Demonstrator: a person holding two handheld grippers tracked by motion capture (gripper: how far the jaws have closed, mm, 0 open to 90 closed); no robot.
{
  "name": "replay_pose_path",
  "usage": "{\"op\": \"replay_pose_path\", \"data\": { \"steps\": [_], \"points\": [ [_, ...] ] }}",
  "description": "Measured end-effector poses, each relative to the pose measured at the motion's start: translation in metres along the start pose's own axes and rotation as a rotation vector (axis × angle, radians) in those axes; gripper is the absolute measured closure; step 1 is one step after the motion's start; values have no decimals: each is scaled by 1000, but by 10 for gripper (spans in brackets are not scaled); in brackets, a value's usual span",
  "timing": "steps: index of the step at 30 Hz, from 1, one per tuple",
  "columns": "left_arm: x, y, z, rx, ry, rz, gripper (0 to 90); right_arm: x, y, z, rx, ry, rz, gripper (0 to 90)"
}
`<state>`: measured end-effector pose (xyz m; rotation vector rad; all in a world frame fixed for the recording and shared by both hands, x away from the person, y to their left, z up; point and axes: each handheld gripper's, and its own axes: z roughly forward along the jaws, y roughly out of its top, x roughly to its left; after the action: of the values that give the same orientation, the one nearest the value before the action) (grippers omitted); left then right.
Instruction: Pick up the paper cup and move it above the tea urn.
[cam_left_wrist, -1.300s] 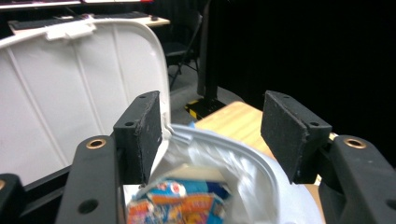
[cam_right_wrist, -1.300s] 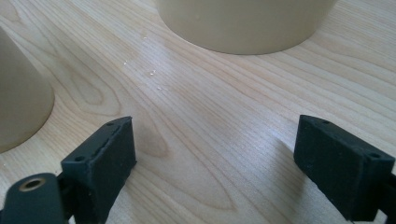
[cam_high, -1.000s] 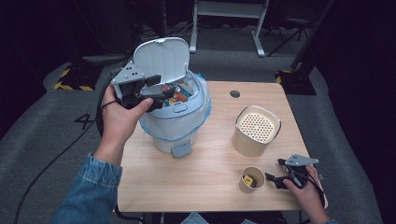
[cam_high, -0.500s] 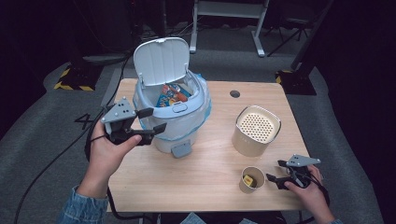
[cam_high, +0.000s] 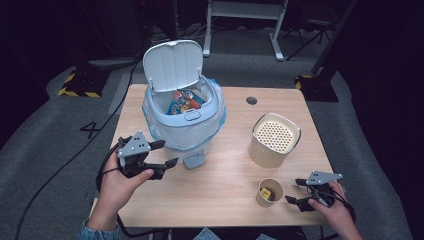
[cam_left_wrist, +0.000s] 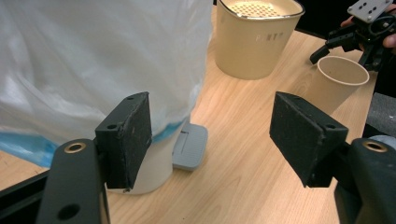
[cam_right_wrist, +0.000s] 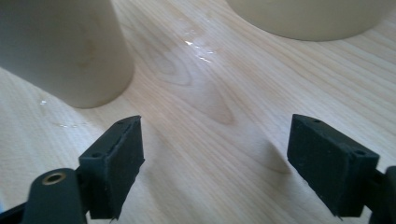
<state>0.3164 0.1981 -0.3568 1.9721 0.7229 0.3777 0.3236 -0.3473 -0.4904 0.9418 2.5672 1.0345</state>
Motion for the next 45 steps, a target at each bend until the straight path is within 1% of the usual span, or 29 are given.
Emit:
{"op": "replay_pose_path", "data": {
  "steps": [2,4,5,6,10,13,16,18,20,24,25,27,28,30,32,33,37,41,43,45],
  "points": [
    [-1,-7,3,-11,-8,-14,295,3,0,0,-10,14,0,179],
    [0,-12,8,17,-12,-14,294,6,0,-1,-26,17,-11,165],
    [0,-15,10,25,-10,-12,291,7,0,-1,-31,26,-14,160],
    [0,-18,12,26,-9,-19,291,8,0,-1,-36,31,-18,164],
    [0,-30,22,50,-7,-16,287,12,1,-2,-52,33,-17,163],
    [1,-38,28,56,-5,-25,288,15,2,-2,-55,39,-20,171],
    [-1,-47,34,75,-14,-26,287,18,2,-2,-49,41,-40,186],
    [-1,-54,39,93,-11,-20,288,19,2,-1,-54,45,-67,194],
    [-1,-62,43,112,-10,-42,284,20,2,-1,-57,53,-64,198],
    [2,-79,51,131,-11,-68,281,24,3,0,-63,70,-63,197],
    [3,-83,53,140,-9,-67,280,25,4,0,-65,75,-63,197],
    [4,-91,58,163,-7,-88,278,27,5,1,-69,79,-63,207],
    [7,-95,59,179,-3,-87,276,29,6,1,-74,80,-61,209],
    [10,-102,62,192,3,-114,274,31,6,3,-94,86,-50,209],
    [14,-108,65,204,13,-137,259,33,7,4,-101,92,-47,208],
    [15,-111,67,214,27,-143,258,34,7,4,-102,93,-46,204],
    [18,-117,71,250,55,-156,249,38,9,7,-106,112,-59,196],
    [19,-120,74,272,78,-144,247,42,11,8,-119,137,-65,201],
    [19,-122,75,286,79,-140,246,45,13,10,-128,142,-73,201],
    [19,-122,76,276,84,-135,236,48,15,12,-149,140,-82,201]
  ]
}}
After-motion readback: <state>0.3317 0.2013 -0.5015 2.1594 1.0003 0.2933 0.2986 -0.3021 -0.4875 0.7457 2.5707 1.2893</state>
